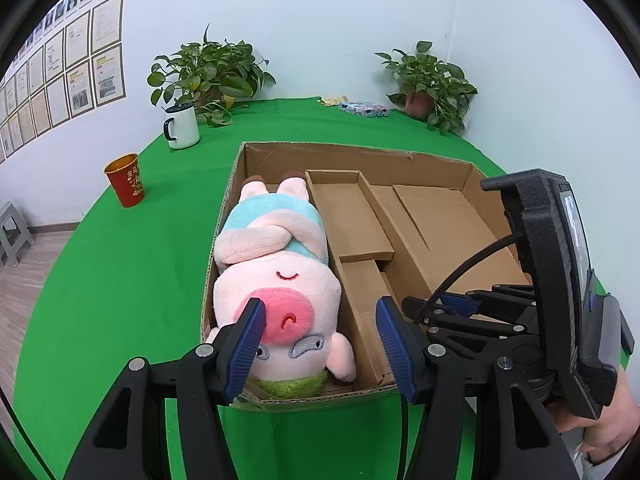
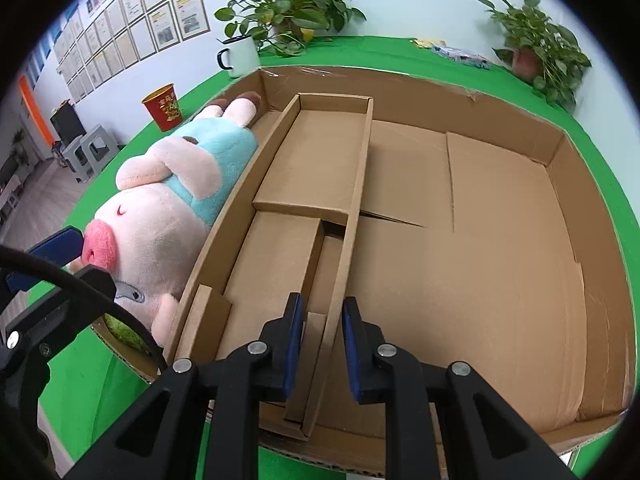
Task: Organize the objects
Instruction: 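Withdraw the right gripper from the box toward the white hair dryer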
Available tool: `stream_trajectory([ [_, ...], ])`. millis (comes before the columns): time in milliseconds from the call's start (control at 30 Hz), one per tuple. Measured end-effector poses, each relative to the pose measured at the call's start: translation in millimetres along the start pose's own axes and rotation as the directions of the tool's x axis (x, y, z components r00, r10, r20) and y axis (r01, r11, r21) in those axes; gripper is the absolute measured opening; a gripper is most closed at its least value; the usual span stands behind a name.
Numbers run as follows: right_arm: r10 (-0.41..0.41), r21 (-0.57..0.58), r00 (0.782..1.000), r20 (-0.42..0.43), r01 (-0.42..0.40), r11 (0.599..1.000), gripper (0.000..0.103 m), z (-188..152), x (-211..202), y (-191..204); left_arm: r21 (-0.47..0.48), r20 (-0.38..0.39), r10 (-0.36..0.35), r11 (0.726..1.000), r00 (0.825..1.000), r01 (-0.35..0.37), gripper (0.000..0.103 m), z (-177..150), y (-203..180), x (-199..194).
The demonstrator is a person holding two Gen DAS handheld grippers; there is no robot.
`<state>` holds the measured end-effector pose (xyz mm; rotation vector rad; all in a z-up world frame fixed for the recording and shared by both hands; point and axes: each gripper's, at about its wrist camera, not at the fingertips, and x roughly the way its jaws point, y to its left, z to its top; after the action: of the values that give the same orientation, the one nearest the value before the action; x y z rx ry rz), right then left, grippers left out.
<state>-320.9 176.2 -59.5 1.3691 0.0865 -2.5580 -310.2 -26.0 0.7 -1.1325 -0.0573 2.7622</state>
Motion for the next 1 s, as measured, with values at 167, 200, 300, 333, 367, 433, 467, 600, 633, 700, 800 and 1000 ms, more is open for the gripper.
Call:
stream_trajectory([
  [167, 0.04, 0.015, 0.999, 0.011, -0.04, 0.999, 0.021, -2, -2, -5, -0.002, -0.003, 0.005, 1.0, 1.0, -0.005, 0.056, 0, -4, 0],
  [200, 0.051, 0.025, 0.999, 0.014, -0.051, 0.998, 0.022, -2, -4, -7, -0.003, -0.001, 0.008, 1.0, 1.0, -0.008, 0.056, 0, -5, -1],
  [300, 0.035, 0.044, 0.996, 0.078, -0.039, 0.998, 0.045, -6, -23, -10, -0.006, 0.02, 0.011, 1.0, 1.0, -0.011, 0.059, 1, -7, -4],
  [333, 0.025, 0.046, 0.993, 0.117, -0.03, 0.998, 0.063, -8, -33, -11, -0.007, 0.032, 0.015, 1.0, 0.999, -0.015, 0.06, 1, -6, -6],
  [367, 0.006, 0.047, 0.988, 0.157, -0.013, 0.999, 0.076, -12, -44, -11, -0.008, 0.053, 0.022, 1.0, 0.998, -0.022, 0.061, 1, -7, -10],
  [433, -0.043, 0.033, 0.973, 0.226, 0.036, 0.999, 0.08, -21, -63, -12, -0.012, 0.1, 0.026, 1.0, 0.995, -0.025, 0.072, -1, -9, -20],
  [467, -0.072, 0.025, 0.965, 0.253, 0.068, 0.997, 0.08, -28, -72, -13, -0.013, 0.125, 0.03, 1.0, 0.992, -0.028, 0.074, -2, -10, -25],
  [600, -0.092, 0.017, 0.952, 0.293, 0.091, 0.996, 0.08, -53, -93, -16, -0.004, 0.2, 0.064, 0.998, 0.978, -0.065, 0.095, -7, -17, -45],
  [633, -0.099, 0.02, 0.946, 0.308, 0.098, 0.995, 0.08, -60, -98, -17, -0.006, 0.21, 0.068, 0.998, 0.975, -0.068, 0.098, -8, -18, -49],
  [700, -0.1, 0.025, 0.935, 0.34, 0.097, 0.995, 0.08, -73, -110, -19, -0.01, 0.232, 0.072, 0.997, 0.97, -0.072, 0.1, -11, -22, -59],
  [800, -0.077, 0.032, 0.928, 0.365, 0.07, 0.997, 0.08, -92, -127, -24, -0.017, 0.246, 0.065, 0.998, 0.967, -0.062, 0.1, -17, -29, -70],
  [1000, 0.018, 0.046, 0.958, 0.287, -0.033, 0.998, 0.08, -141, -132, -39, -0.024, 0.203, -0.015, 0.999, 0.979, 0.02, 0.1, -39, -40, -82],
])
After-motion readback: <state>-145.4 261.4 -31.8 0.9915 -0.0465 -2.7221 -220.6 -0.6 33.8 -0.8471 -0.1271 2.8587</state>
